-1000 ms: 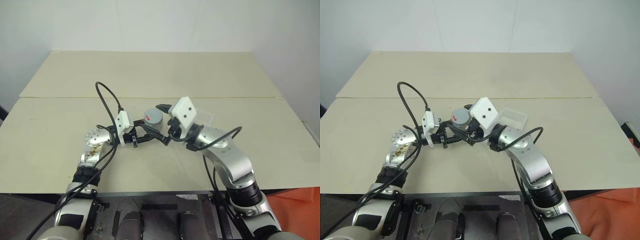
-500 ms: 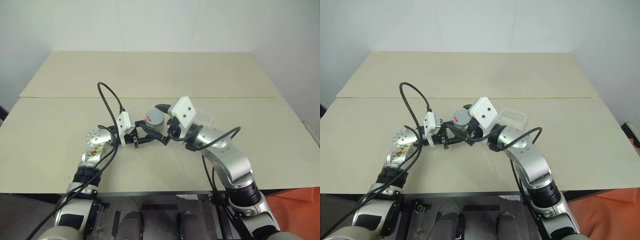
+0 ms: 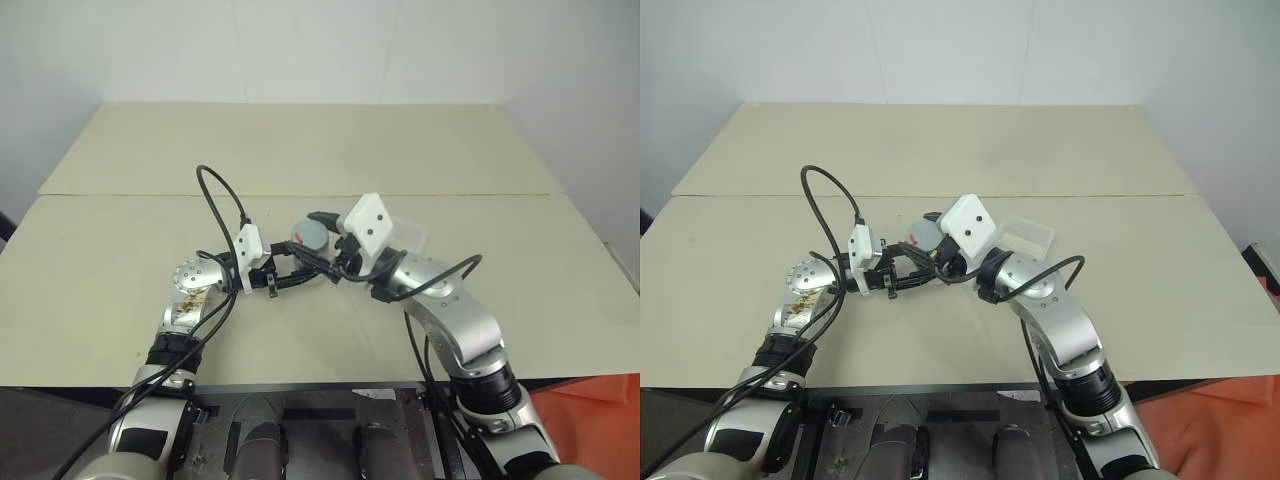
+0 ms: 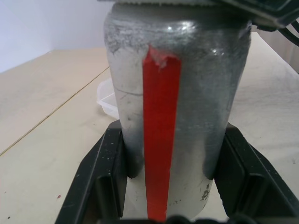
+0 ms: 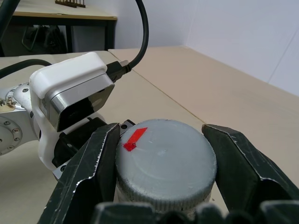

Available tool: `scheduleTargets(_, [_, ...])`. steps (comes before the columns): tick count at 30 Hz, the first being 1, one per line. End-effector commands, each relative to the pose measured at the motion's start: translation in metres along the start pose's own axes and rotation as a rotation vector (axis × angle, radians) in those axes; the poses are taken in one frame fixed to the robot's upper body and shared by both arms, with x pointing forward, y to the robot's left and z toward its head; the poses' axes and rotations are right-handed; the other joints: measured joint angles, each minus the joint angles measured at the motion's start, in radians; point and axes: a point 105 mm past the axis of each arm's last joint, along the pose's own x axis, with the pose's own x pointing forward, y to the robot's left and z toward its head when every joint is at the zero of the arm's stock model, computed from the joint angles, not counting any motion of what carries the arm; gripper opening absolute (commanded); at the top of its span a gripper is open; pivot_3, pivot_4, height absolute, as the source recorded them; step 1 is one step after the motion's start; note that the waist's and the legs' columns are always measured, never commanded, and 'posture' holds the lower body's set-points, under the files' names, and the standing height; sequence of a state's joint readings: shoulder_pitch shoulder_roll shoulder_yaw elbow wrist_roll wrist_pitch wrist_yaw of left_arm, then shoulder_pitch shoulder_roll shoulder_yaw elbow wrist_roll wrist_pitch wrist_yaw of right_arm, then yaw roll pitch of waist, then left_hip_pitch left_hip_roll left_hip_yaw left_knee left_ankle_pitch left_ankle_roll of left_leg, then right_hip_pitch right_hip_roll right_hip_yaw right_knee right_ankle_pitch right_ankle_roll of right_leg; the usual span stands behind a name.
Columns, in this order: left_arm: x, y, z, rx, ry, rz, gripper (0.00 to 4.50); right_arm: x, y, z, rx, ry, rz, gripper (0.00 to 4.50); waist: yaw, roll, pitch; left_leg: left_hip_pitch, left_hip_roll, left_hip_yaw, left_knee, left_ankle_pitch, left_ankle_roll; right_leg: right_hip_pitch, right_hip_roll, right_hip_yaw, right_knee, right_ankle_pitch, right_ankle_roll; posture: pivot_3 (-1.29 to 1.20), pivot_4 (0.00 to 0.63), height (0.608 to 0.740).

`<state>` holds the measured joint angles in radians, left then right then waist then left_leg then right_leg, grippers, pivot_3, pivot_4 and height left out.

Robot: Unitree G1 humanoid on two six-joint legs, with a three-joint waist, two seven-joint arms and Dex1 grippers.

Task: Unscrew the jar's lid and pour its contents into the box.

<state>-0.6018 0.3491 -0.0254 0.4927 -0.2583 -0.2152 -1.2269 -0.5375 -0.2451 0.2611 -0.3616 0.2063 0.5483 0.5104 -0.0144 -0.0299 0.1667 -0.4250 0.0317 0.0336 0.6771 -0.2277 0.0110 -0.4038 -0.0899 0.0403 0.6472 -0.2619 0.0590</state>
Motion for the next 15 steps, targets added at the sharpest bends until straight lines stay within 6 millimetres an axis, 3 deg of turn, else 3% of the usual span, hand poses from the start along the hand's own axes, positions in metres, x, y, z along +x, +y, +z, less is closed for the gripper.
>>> scheduleTargets(1, [-0.001, -0.004, 0.001, 0.004, -0.005, -0.016, 2.16, -0.003, -0.004, 0.014, -0.044, -0.059, -0.014, 2.75, 0.000, 0.000, 0.000, 0.000, 0.000, 0.000, 0.000, 0.000, 0.000, 0.000, 0.000, 0.000, 0.000, 0.000, 0.000, 0.00, 0.150, 0.740])
scheduleTargets(9, [-0.004, -0.017, 0.013, -0.006, -0.028, -0.118, 2.16, -0.010, 0.001, 0.014, -0.047, -0.064, 0.080, 2.75, -0.001, 0.000, 0.000, 0.000, 0.000, 0.000, 0.000, 0.000, 0.000, 0.000, 0.000, 0.000, 0.000, 0.000, 0.000, 0.00, 0.150, 0.740])
scheduleTargets(15, [-0.008, -0.031, 0.022, 0.002, -0.027, -0.215, 2.16, -0.023, 0.012, 0.016, -0.081, -0.059, 0.268, 2.75, 0.000, 0.000, 0.000, 0.000, 0.000, 0.000, 0.000, 0.000, 0.000, 0.000, 0.000, 0.000, 0.000, 0.000, 0.000, 0.00, 0.150, 0.740])
